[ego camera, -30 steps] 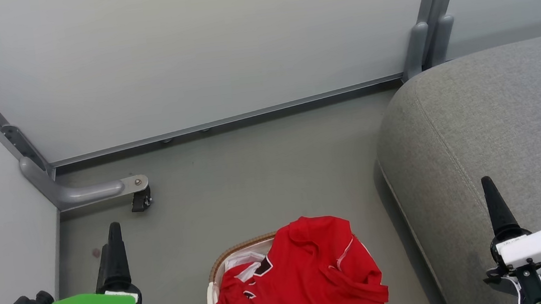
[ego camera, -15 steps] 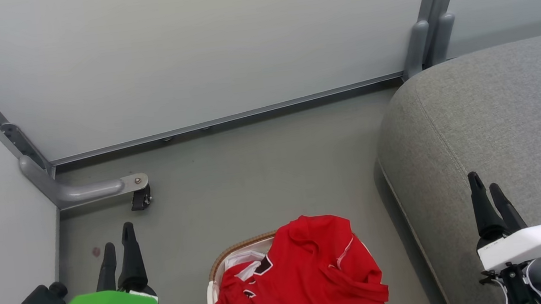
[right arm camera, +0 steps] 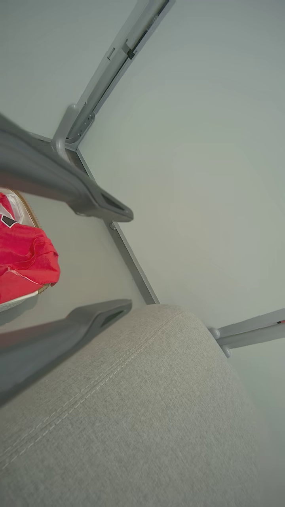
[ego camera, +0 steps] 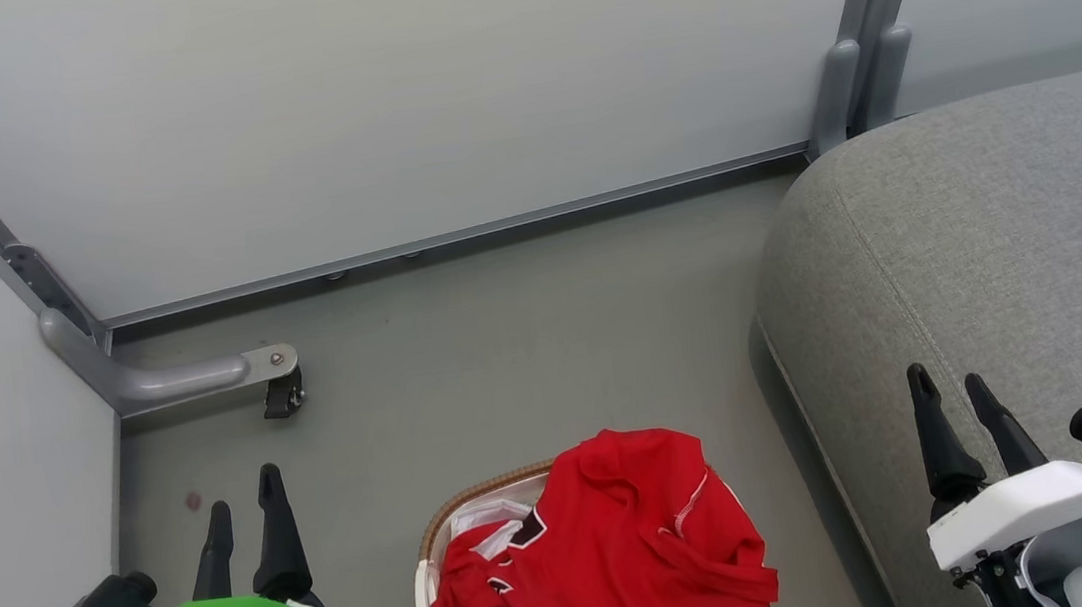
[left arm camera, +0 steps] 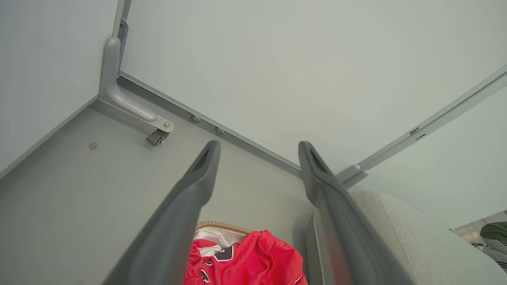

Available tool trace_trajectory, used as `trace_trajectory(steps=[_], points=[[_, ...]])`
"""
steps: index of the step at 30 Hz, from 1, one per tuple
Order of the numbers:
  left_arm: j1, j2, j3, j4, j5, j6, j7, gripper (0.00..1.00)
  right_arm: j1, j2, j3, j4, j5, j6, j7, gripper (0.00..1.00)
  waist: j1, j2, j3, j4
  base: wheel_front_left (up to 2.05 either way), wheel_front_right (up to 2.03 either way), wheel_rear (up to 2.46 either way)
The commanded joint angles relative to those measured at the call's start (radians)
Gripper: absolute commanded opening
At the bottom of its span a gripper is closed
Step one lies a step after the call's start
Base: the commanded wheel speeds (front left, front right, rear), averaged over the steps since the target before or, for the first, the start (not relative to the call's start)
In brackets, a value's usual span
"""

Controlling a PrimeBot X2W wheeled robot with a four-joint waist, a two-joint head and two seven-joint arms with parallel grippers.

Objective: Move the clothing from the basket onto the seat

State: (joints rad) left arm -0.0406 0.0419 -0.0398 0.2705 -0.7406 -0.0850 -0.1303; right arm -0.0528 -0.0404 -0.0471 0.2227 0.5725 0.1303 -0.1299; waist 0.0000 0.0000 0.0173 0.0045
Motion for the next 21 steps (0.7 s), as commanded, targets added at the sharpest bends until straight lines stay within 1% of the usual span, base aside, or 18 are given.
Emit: trace_trajectory(steps=[1,21], points=[[0.001,0.008,-0.003,-0.001,0.027,0.003,-0.01,1.0,-0.001,-0.007,0.005,-0.005,-0.041,0.0,-0.011,1.0,0.0,0.0,0.0,0.0,0.0,0.0,0.0],[0.009,0.009,-0.013,0.041,0.187,0.004,-0.059,1.0,0.008,-0.009,0.02,-0.014,-0.266,0.0,-0.06,1.0,0.0,0.0,-0.003,0.007,0.0,0.0,0.0]])
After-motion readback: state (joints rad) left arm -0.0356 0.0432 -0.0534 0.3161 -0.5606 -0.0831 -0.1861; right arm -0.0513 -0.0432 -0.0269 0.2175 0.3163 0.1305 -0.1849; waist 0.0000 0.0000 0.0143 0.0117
